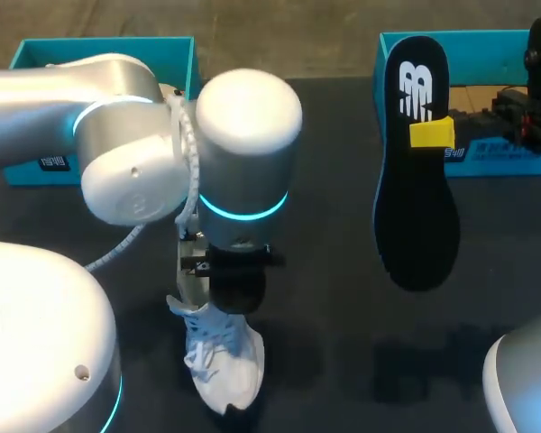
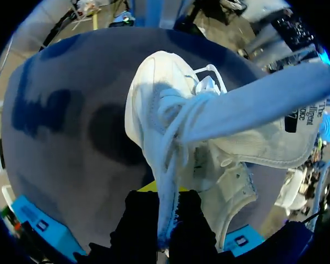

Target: Take the shoe out of the shoebox, open the shoe tongue, remove and reinsert the insole, then place the shoe into the shoebox

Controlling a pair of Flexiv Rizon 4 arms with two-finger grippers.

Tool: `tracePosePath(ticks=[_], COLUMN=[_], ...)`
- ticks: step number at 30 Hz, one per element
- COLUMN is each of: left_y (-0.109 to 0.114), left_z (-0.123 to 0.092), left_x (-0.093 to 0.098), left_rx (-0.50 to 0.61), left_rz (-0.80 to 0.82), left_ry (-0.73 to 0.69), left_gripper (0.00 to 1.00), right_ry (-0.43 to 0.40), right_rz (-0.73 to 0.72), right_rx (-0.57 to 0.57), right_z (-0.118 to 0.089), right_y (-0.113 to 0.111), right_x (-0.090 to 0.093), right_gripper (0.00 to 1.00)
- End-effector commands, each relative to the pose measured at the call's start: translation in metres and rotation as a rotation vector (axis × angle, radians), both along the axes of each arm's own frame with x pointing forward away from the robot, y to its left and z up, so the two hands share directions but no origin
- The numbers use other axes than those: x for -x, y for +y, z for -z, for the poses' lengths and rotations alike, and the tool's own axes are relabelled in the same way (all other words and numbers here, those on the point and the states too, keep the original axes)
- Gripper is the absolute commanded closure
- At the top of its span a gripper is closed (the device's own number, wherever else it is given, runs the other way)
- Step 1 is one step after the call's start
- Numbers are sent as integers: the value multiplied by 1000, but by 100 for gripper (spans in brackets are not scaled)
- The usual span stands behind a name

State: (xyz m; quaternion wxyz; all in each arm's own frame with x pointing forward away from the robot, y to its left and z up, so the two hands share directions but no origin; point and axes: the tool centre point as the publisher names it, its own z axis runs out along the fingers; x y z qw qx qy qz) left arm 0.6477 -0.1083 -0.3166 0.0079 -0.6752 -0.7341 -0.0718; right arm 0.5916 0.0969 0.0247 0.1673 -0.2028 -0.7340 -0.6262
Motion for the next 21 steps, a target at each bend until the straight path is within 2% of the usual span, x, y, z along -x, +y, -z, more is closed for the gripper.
tracePosePath(ticks=[1,13,16,21], left_y=[4,1,-4,-12], left_z=[-1,23,24,23], left_x=[6,5,2,9], left_rx=[32,54,57,69], left_rz=[129,166,174,201], left_ry=[-32,-17,11,55], left_gripper=[100,100,100,100], right_ry=[0,0,0,0], right_rz=[-2,-2,-2,-2], right_rx=[0,0,0,0], right_z=[0,0,0,0], right_y=[2,2,2,2], right_x=[-2,-2,-2,-2], right_gripper=[100,100,100,100])
